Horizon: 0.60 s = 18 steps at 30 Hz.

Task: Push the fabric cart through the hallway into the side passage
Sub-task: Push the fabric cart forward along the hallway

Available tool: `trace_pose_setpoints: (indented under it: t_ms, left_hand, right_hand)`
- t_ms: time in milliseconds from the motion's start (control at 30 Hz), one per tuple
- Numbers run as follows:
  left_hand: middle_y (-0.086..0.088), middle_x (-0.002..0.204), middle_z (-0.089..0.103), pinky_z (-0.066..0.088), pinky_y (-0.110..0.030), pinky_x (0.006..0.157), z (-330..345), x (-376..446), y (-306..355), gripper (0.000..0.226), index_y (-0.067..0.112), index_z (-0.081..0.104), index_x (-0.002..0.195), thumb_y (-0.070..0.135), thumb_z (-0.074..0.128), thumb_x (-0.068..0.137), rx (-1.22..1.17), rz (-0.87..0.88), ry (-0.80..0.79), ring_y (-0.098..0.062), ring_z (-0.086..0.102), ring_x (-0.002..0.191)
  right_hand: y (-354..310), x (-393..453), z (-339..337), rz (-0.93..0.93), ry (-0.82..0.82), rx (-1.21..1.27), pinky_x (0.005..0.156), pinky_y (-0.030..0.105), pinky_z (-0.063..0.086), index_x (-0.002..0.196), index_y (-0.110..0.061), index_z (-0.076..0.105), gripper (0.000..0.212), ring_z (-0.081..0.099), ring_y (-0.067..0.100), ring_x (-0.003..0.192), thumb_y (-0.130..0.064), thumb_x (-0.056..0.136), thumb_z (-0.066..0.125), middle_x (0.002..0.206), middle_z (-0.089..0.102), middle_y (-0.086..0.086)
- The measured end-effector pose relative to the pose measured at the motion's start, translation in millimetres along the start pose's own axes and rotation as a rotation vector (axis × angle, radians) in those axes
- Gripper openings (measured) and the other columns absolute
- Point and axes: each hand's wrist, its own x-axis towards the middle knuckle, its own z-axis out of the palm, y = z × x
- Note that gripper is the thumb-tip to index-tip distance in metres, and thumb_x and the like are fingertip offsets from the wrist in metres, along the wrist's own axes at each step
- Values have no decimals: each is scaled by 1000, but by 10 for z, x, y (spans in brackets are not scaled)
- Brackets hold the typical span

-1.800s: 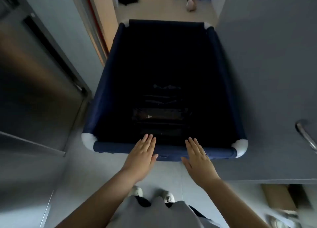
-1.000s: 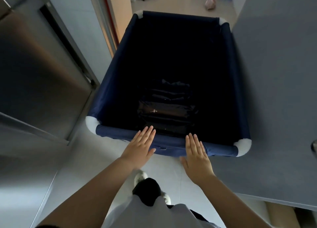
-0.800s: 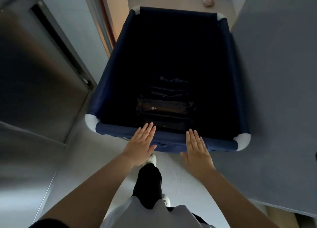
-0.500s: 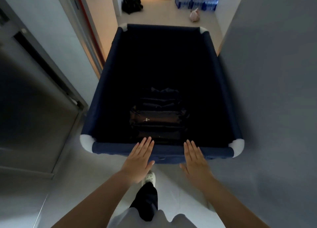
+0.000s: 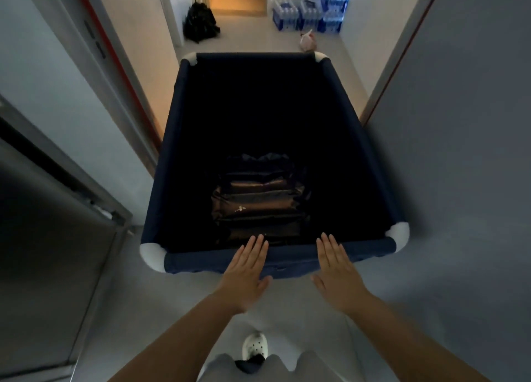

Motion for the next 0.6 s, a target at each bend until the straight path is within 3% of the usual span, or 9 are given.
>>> trace_pose_setpoints:
  t_ms: [233, 600]
  left_hand:
    - [3, 153, -20, -16, -27, 109, -244, 693, -438, 67, 17, -19, 141, 47, 21, 96, -54, 25, -49, -10, -28, 133]
    - [9, 143, -28, -20, -25, 105, -557, 1644, -1061, 68, 19, -22, 139, 46, 23, 96, -50, 56, -70, -10, -35, 128]
  right_hand:
    - [39, 759, -251, 54, -70, 4, 117, 38, -4, 143, -4, -12, 77, -11, 29, 144, -45, 96, 33, 156, -11, 14]
    - [135, 1806, -398, 112, -23, 47, 117, 39, -6, 142, -6, -16, 79, -14, 28, 143, -44, 95, 35, 156, -13, 13]
